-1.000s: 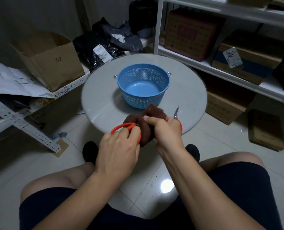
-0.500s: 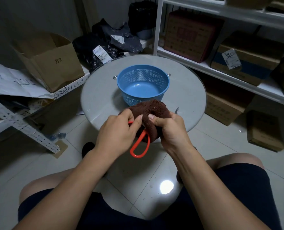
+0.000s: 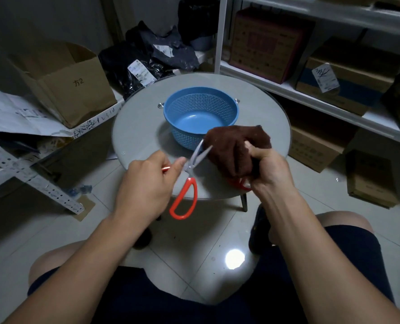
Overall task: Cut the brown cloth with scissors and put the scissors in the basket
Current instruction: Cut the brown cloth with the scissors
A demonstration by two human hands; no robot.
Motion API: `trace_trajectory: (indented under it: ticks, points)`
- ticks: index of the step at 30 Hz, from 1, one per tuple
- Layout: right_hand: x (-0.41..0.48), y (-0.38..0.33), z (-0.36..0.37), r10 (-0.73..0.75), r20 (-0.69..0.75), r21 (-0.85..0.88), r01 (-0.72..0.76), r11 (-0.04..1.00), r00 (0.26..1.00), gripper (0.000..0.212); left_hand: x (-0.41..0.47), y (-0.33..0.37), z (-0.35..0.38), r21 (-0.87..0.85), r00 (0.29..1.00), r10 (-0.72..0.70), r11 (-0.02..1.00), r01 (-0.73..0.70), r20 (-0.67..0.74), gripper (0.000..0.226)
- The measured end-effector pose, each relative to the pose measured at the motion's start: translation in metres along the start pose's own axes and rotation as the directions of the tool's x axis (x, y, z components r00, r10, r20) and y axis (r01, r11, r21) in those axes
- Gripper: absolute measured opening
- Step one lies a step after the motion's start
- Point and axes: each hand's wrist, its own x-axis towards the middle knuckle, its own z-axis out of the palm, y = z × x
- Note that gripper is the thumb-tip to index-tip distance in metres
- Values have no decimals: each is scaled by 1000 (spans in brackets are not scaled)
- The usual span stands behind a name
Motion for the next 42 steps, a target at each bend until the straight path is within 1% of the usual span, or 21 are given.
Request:
trace_trajectory:
  ticks: [1, 3, 4, 6, 8, 10, 13, 16, 19, 22, 25, 27, 29, 30, 32, 33, 35, 37, 39, 41, 42]
  points:
    - [-3, 1, 0, 13, 55, -40, -10, 999, 998, 38, 1, -2, -1, -12, 1000, -16, 1000, 16, -25, 46]
    - [-17, 12, 7, 51, 241, -99, -28, 995, 969, 46, 4, -2, 0, -27, 998, -32, 999, 30, -53, 47]
    - [-25, 17, 11, 73, 337, -129, -31, 991, 939, 47, 5, -2, 1, -24, 998, -29, 999, 28, -57, 47]
    - [-35, 28, 20, 87, 427, -176, -12, 984, 900, 45, 5, -2, 6, -15, 999, -4, 1000, 3, -53, 45]
    - [-37, 36, 29, 59, 411, -191, 22, 981, 910, 44, 3, -5, 9, -15, 999, 15, 1000, -16, -46, 41]
    - [-36, 38, 38, 34, 348, -242, 55, 969, 937, 39, 0, -10, 10, -18, 999, 34, 999, -34, -24, 38]
    - [-32, 36, 43, 41, 275, -300, 45, 953, 961, 39, -5, -15, 8, -15, 997, 74, 997, -74, 5, 38]
    - [-29, 36, 45, 87, 218, -228, -36, 973, 972, 43, -2, -15, 3, 1, 996, 89, 996, -89, 10, 40]
    - [-29, 46, 47, 142, 235, -134, -113, 985, 961, 38, -1, -18, -5, 26, 997, 72, 997, -72, 5, 43]
    - [-32, 58, 55, 176, 220, -86, -161, 983, 959, 46, -5, -21, -12, 57, 1000, 29, 998, -29, -1, 43]
    - [-23, 62, 58, 143, 166, -40, -138, 990, 976, 49, -10, -27, -24, 102, 999, -27, 994, 30, -23, 45]
    - [-11, 57, 53, 99, 141, -5, -99, 995, 985, 49, -14, -35, -38, 94, 996, -49, 994, 56, -76, 47]
    - [-8, 54, 51, 162, 200, -44, -156, 987, 966, 49, -14, -42, -50, 81, 990, -64, 994, 75, -129, 47]
    - [-11, 54, 51, 226, 260, -89, -210, 974, 939, 46, -13, -44, -53, 82, 988, -60, 994, 72, -145, 47]
    - [-17, 55, 55, 324, 411, -135, -294, 946, 852, 37, -12, -46, -55, 60, 983, -59, 996, 71, -176, 48]
    - [-19, 54, 56, 332, 484, -117, -316, 942, 810, 37, -10, -46, -54, 33, 979, -66, 997, 74, -191, 49]
    - [-14, 54, 59, 329, 537, -106, -325, 940, 776, 40, -7, -46, -51, -33, 971, -87, 996, 82, -225, 51]
    - [-3, 56, 59, 368, 461, -195, -313, 930, 807, 37, -4, -48, -43, -94, 968, -111, 991, 92, -223, 53]
    - [4, 58, 55, 350, 324, -423, -196, 885, 879, 32, -1, -52, -32, -169, 971, -158, 977, 128, -178, 53]
    - [10, 57, 48, 193, 162, -647, -44, 761, 968, 32, 3, -55, -18, -284, 962, -251, 935, 212, -108, 48]
    - [11, 56, 45, 109, 116, -722, 9, 692, 987, 36, 4, -56, -12, -343, 954, -293, 905, 253, -70, 43]
